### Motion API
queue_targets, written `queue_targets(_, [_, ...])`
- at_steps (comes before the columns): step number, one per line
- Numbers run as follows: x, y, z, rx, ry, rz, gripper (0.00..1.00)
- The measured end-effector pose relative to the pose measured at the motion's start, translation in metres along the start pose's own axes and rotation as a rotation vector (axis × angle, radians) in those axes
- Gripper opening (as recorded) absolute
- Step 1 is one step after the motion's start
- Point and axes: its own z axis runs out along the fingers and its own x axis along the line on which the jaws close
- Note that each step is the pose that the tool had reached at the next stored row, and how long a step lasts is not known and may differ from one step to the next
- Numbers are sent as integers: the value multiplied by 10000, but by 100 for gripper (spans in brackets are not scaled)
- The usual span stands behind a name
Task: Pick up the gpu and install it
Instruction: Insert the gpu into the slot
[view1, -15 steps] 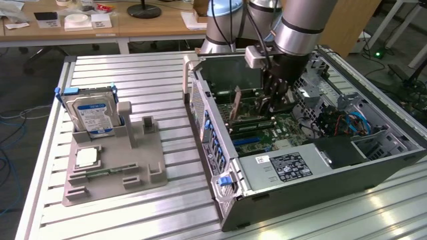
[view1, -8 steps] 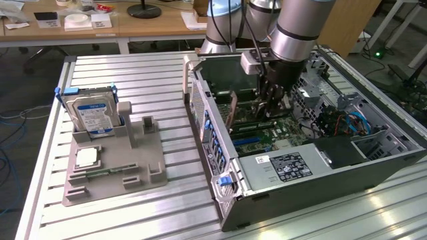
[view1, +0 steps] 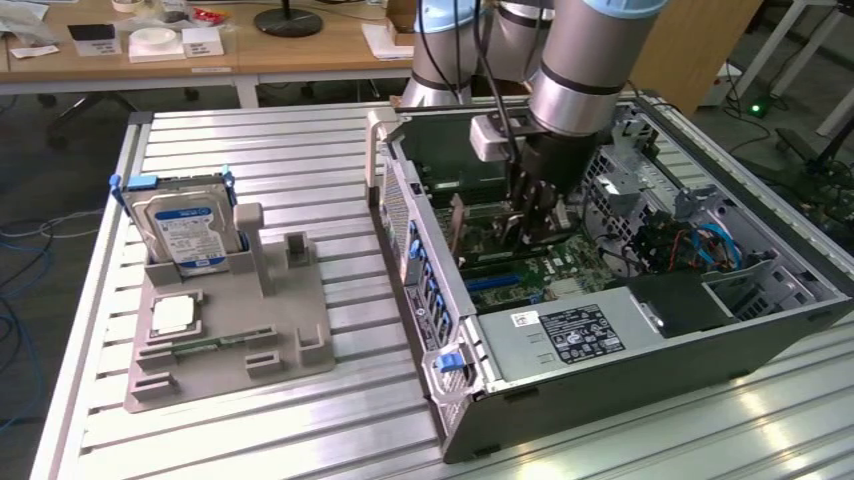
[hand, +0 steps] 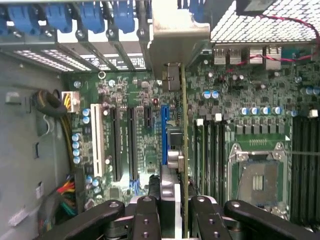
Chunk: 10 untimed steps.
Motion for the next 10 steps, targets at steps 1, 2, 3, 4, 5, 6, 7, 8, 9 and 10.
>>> queue_targets(1, [1, 7, 17, -1, 2, -4, 28])
queue_targets(2, [1, 10, 35, -1, 1, -9, 28])
queue_targets(3, [1, 12, 54, -1, 1, -16, 28])
queue_targets(4, [2, 12, 72, -1, 0, -25, 28])
queue_targets(5, [4, 13, 90, -1, 1, -35, 28])
queue_targets(6, [12, 13, 108, -2, 1, -51, 28])
queue_targets(7, [23, 13, 126, -2, 2, -69, 28])
queue_targets(8, [29, 13, 142, -2, 0, -84, 28])
queue_targets(9, [32, 14, 147, -3, -2, -86, 28])
queue_targets(10, [32, 14, 147, -3, -2, -87, 28])
